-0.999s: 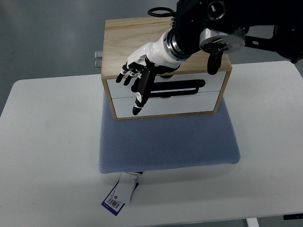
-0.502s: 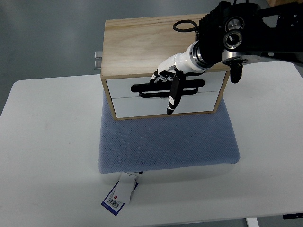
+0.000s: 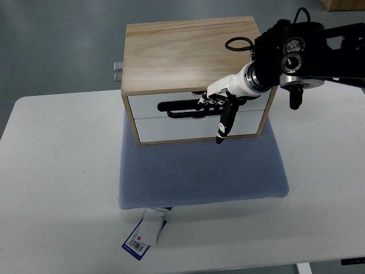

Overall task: Open wood drawer with right hand
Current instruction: 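Hook the right hand's fingers around the upper drawer's black handle, then pull the upper drawer toward the robot with the right hand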

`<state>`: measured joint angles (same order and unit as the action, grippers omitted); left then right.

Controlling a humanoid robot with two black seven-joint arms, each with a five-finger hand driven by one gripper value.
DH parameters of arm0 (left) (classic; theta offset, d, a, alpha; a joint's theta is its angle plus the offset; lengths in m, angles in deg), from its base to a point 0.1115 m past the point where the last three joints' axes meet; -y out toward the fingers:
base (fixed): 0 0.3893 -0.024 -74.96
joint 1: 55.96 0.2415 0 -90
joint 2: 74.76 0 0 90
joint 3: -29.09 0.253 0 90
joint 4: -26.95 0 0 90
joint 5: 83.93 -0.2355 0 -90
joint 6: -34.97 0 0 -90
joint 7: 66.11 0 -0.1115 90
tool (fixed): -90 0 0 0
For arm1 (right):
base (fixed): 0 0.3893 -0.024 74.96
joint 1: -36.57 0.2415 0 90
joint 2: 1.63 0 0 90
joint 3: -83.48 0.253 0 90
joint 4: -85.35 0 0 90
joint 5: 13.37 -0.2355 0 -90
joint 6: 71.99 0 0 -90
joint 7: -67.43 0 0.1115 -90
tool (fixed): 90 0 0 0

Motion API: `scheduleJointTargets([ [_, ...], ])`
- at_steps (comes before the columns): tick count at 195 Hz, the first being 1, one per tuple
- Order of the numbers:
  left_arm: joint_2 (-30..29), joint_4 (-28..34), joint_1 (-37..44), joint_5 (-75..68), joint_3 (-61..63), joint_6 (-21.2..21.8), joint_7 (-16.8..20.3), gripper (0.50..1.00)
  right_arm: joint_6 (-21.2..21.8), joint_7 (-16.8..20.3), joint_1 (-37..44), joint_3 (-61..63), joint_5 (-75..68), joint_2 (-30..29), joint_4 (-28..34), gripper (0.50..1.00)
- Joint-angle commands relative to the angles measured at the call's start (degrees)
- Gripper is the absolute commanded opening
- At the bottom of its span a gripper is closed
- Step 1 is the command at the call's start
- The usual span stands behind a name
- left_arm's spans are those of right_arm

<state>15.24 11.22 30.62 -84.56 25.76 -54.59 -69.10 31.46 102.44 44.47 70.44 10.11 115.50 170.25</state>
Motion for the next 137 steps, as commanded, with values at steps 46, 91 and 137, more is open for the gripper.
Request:
scheduleJointTargets([
  [46, 0.0, 0.1, 0.0, 0.0, 0.0, 0.0, 0.0, 1.0, 5.6, 0.0, 1.3, 0.7, -2.5, 0.7, 2.8, 0.94],
  [91, 0.0, 0.1, 0.0, 0.1, 0.0, 0.0, 0.0, 1.0, 7.4, 0.0, 2.9, 0.8, -4.1, 1.7, 6.7, 0.94],
  [137, 0.0, 0.3, 0.0, 0.1, 0.0, 0.1, 0.0, 1.0, 9.1, 0.0, 4.1, 1.2, -5.2, 3.2, 9.8, 0.94],
])
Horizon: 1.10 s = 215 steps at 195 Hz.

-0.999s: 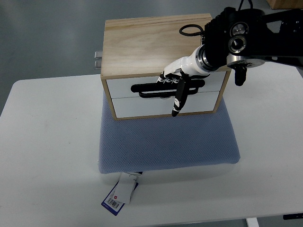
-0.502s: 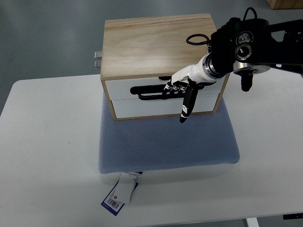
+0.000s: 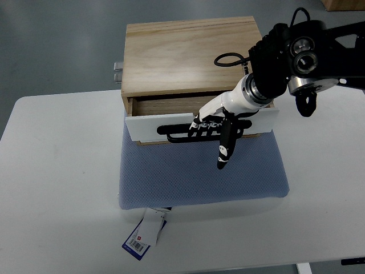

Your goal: Open wood drawer with right hand

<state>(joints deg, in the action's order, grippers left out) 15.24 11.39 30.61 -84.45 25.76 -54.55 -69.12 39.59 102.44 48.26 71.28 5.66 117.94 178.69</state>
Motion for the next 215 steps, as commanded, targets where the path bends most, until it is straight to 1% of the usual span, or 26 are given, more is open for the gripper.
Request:
scheduleJointTargets([
  [1, 0.0, 0.1, 0.0, 0.0, 0.0, 0.0, 0.0, 1.0, 1.0, 0.0, 0.3, 0.3, -0.7, 0.8, 1.3, 0.94],
  [55, 0.0, 0.1, 0.0, 0.0, 0.0, 0.3, 0.0, 1.0, 4.8, 0.0, 0.3, 0.4, -2.7, 3.5, 4.9, 0.94],
  [81, 0.0, 0.1, 0.0, 0.0, 0.0, 0.4, 0.0, 1.0, 7.2, 0.0, 1.8, 0.6, -4.6, 4.2, 6.2, 0.94],
  [90, 0.0, 0.1, 0.0, 0.0, 0.0, 0.4, 0.0, 1.0, 7.2, 0.0, 1.8, 0.6, -4.6, 4.2, 6.2, 0.94],
  [91, 0.0, 0.1, 0.0, 0.0, -0.1, 0.4, 0.0, 1.0, 8.2, 0.0, 1.8, 0.7, -5.4, 4.6, 6.3, 0.94],
  [101, 0.0, 0.1, 0.0, 0.0, 0.0, 0.4, 0.0, 1.0, 9.3, 0.0, 2.3, 0.8, -5.9, 4.9, 6.3, 0.94],
  [137, 0.0, 0.1, 0.0, 0.0, 0.0, 0.4, 0.0, 1.0, 9.6, 0.0, 4.0, 2.8, -7.0, 4.8, 6.3, 0.94],
  [151, 0.0, 0.1, 0.0, 0.0, 0.0, 0.5, 0.0, 1.0, 9.4, 0.0, 4.3, 5.1, -7.0, 5.4, 5.5, 0.942],
  [170, 0.0, 0.1, 0.0, 0.0, 0.0, 0.5, 0.0, 1.0, 9.0, 0.0, 4.2, 10.4, -6.8, 8.1, 2.2, 0.942],
  [182, 0.0, 0.1, 0.0, 0.0, 0.0, 0.5, 0.0, 1.0, 8.3, 0.0, 4.1, 13.3, -6.1, 10.1, -1.6, 0.942],
  [191, 0.0, 0.1, 0.0, 0.0, 0.0, 0.5, 0.0, 1.0, 8.3, 0.0, 4.1, 13.3, -6.1, 10.1, -1.6, 0.942],
  [192, 0.0, 0.0, 0.0, 0.0, 0.0, 0.5, 0.0, 1.0, 7.6, 0.0, 3.4, 16.3, -6.1, 12.1, -6.5, 0.942],
  [202, 0.0, -0.1, 0.0, 0.0, 0.0, 0.5, 0.0, 1.0, 6.6, 0.0, 1.4, 19.1, -5.8, 13.6, -11.5, 0.944],
  [204, 0.0, -0.1, 0.0, 0.0, 0.0, 0.5, 0.0, 1.0, 6.5, 0.0, 1.4, 19.1, -5.8, 13.6, -11.5, 0.944],
  [215, 0.0, -0.1, 0.0, 0.0, 0.0, 0.5, 0.0, 1.0, 4.7, 0.0, -3.0, 23.0, -5.8, 14.1, -17.7, 0.944],
])
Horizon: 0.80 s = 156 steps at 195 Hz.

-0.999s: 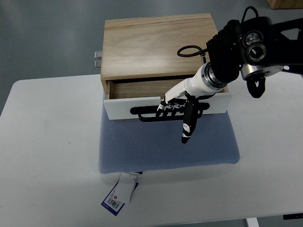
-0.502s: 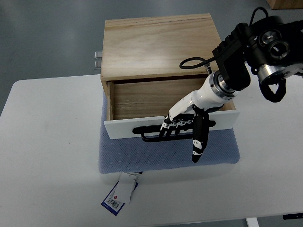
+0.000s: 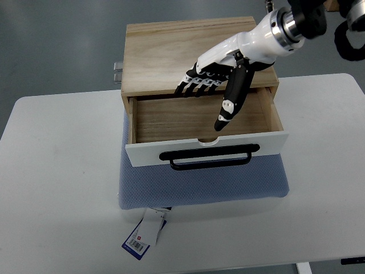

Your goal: Open wood drawer with right hand

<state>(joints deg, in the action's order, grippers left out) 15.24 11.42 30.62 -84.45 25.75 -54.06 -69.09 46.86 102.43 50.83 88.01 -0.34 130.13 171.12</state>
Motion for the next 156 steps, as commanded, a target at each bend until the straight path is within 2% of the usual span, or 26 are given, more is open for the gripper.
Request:
scheduleJointTargets([
  [1, 0.0, -0.1, 0.0, 0.0, 0.0, 0.0, 0.0, 1.0, -2.6, 0.0, -5.6, 6.3, 0.2, 1.9, -10.1, 0.944],
  [15, 0.0, -0.1, -0.1, 0.0, 0.0, 0.0, 0.0, 1.0, -5.0, -0.4, -10.8, 11.8, 0.2, 1.6, -16.4, 0.944],
  [26, 0.0, -0.1, 0.0, 0.0, 0.0, 0.0, 0.0, 1.0, -8.5, -6.9, -17.4, 18.0, 0.2, 0.4, -23.9, 0.944],
  [28, 0.0, -0.1, 0.0, 0.0, 0.0, 0.0, 0.0, 1.0, -8.5, -7.0, -17.4, 18.0, 0.2, 0.4, -23.9, 0.944],
  [37, 0.0, -0.1, -0.1, 0.0, 0.0, 0.0, 0.0, 1.0, -10.4, -14.0, -22.7, 23.9, 0.1, -1.5, -29.6, 0.944],
  [39, 0.0, -0.1, -0.1, 0.0, 0.0, 0.0, 0.0, 1.0, -10.4, -14.0, -22.7, 24.0, 0.1, -1.5, -29.6, 0.944],
  [40, 0.0, -0.1, 0.0, 0.0, 0.0, 0.0, 0.0, 1.0, -10.7, -15.5, -23.7, 25.3, 0.1, -1.9, -30.6, 0.944],
  [50, 0.0, -0.1, -0.1, 0.0, 0.0, 0.0, 0.0, 1.0, -11.9, -21.9, -28.4, 31.5, -0.5, -4.6, -35.7, 0.944],
  [52, 0.0, -0.1, -0.1, 0.0, 0.0, 0.0, 0.0, 1.0, -11.9, -21.9, -28.4, 31.5, -0.5, -4.6, -35.7, 0.944],
  [65, 0.0, -0.1, -0.1, 0.0, 0.0, 0.0, 0.0, 1.0, -12.0, -28.7, -35.3, 39.8, -0.8, -7.4, -41.4, 0.944],
  [78, 0.0, -0.1, -0.1, 0.0, 0.0, 0.0, 0.0, 1.0, -11.9, -29.4, -36.2, 41.0, -0.8, -7.7, -41.9, 0.944],
  [79, 0.0, -0.1, 0.0, 0.0, 0.1, 0.0, 0.0, 1.0, -11.6, -32.2, -40.8, 46.1, -0.9, -9.7, -44.1, 0.944],
  [81, 0.0, -0.1, 0.0, 0.0, 0.0, 0.0, 0.0, 1.0, -11.7, -32.9, -41.9, 47.2, -0.9, -10.2, -44.5, 0.944],
  [94, 0.0, -0.1, 0.0, 0.0, 0.0, 0.1, 0.0, 1.0, -11.8, -35.6, -47.0, 52.3, -1.0, -13.1, -46.5, 0.944],
  [104, 0.0, -0.1, 0.0, 0.0, 0.0, 0.1, 0.0, 1.0, -11.8, -35.6, -47.0, 52.3, -1.0, -13.1, -46.5, 0.944],
  [105, 0.0, -0.1, 0.0, 0.0, 0.0, 0.1, 0.0, 1.0, -11.8, -37.8, -50.1, 56.2, -1.0, -15.6, -48.0, 0.944],
  [111, 0.0, -0.1, -0.1, 0.0, 0.0, 0.1, 0.0, 1.0, -11.7, -38.8, -51.9, 58.4, -1.0, -17.3, -48.8, 0.944],
  [137, 0.0, 0.0, 0.0, 0.0, 0.0, 0.2, 0.0, 1.0, -11.9, -40.4, -56.9, 66.8, -1.0, -22.9, -51.0, 0.944],
  [150, 0.0, 0.0, 0.0, 0.0, 0.0, 0.2, 0.0, 1.0, -11.8, -40.4, -57.2, 67.5, -1.0, -23.3, -51.0, 0.944],
  [151, 0.0, 0.0, 0.0, 0.0, 0.0, 0.2, 0.0, 1.0, -11.5, -40.4, -59.0, 71.0, -1.0, -25.4, -51.2, 0.944],
  [156, 0.0, 0.0, -0.1, 0.0, 0.0, 0.2, 0.0, 1.0, -11.5, -40.4, -59.5, 72.4, -1.0, -26.2, -51.2, 0.944],
])
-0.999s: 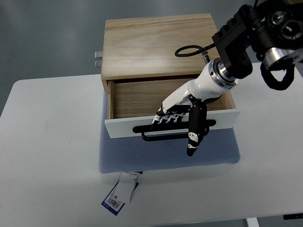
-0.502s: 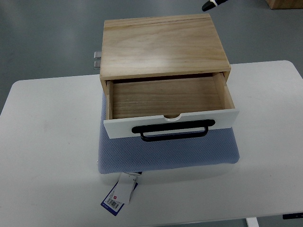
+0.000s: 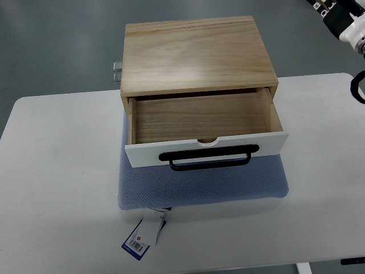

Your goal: Open wood drawer with right hand

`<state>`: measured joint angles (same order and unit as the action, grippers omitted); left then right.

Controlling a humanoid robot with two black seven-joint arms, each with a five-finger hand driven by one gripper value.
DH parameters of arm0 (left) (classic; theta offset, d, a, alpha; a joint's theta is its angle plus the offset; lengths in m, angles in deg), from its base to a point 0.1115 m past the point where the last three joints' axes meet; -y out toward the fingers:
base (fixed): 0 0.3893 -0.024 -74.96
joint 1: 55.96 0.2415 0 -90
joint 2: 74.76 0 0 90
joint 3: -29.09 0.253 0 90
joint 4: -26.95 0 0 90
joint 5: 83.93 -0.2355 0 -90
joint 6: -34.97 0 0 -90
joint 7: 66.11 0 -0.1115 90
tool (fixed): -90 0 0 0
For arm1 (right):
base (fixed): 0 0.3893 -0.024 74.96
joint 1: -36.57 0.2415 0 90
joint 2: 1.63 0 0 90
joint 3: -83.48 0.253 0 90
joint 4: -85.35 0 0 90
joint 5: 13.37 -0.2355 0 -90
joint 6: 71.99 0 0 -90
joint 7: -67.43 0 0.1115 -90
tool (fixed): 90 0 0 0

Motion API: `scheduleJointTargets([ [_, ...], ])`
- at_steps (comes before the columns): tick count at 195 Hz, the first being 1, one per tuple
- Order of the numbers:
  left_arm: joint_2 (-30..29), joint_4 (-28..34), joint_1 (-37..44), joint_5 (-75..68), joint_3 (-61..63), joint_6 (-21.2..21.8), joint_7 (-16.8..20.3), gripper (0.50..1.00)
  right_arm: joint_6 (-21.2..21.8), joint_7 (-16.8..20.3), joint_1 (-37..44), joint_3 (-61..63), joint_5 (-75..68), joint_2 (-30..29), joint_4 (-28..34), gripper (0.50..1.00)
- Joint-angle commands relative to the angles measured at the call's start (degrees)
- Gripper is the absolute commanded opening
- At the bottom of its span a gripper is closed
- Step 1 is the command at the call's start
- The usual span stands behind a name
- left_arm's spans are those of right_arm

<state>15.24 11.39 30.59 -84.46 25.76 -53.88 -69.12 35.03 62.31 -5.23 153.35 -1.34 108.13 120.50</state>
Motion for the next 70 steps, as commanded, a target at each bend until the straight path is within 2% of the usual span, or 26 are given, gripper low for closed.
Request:
scheduleJointTargets([
  [1, 0.0, 0.0, -0.1, 0.0, 0.0, 0.0, 0.0, 1.0, 0.4, -0.3, -3.6, 7.7, 0.0, -4.6, -0.6, 0.944],
  [70, 0.0, 0.0, 0.0, -0.1, 0.0, 0.1, 0.0, 1.0, 0.6, -0.4, -6.5, 15.1, 0.0, -10.9, -0.7, 0.944],
])
